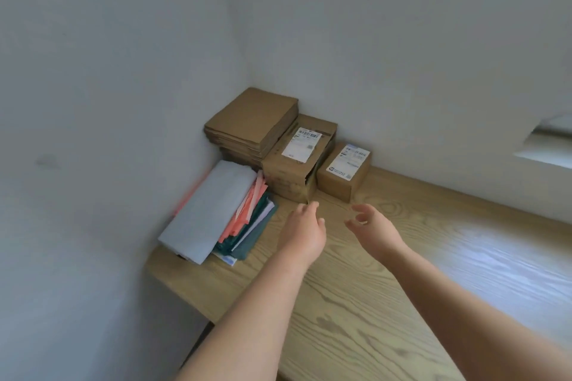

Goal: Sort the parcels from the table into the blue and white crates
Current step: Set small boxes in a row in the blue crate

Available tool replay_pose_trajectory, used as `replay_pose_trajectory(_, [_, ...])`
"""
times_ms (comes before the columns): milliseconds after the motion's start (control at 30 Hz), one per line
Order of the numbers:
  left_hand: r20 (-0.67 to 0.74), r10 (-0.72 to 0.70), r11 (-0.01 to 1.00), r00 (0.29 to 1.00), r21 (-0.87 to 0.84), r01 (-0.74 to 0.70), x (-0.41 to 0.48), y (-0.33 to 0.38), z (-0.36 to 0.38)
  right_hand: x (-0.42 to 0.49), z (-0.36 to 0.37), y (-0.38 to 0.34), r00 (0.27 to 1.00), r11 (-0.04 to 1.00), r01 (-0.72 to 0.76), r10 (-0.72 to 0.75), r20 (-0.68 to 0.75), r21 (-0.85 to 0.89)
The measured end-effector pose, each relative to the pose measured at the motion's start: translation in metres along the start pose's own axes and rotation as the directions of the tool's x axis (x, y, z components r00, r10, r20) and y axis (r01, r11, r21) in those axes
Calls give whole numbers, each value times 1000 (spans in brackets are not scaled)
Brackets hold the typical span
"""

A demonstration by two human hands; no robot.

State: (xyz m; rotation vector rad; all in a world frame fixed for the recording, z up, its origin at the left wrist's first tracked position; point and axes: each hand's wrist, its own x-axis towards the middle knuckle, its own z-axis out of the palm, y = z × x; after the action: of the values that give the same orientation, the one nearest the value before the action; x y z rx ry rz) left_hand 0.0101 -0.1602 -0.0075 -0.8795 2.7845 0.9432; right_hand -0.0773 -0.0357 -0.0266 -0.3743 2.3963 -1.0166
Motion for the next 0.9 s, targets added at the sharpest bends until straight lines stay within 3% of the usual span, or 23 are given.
replay_pose_trajectory(167, [82,129,990,988,39,-132,79,5,0,46,3,-8,990,992,-118,121,-72,49])
replay_pose_trajectory(333, [131,166,984,977,42,-172,143,16,13,90,-2,-6,972,975,-204,213,-96,90])
replay_pose_trajectory(567, [160,98,992,982,65,-109,210,15,36,158,-5,1,962,950,-268,273,-8,161])
replay_pose_trajectory(700, [192,41,985,980,159,-72,232,14,46,179,-2,2,960,939,-280,278,39,199])
replay_pose_trajectory(900, [173,-8,988,985,155,-19,237,23,49,195,4,9,948,913,-318,312,66,257])
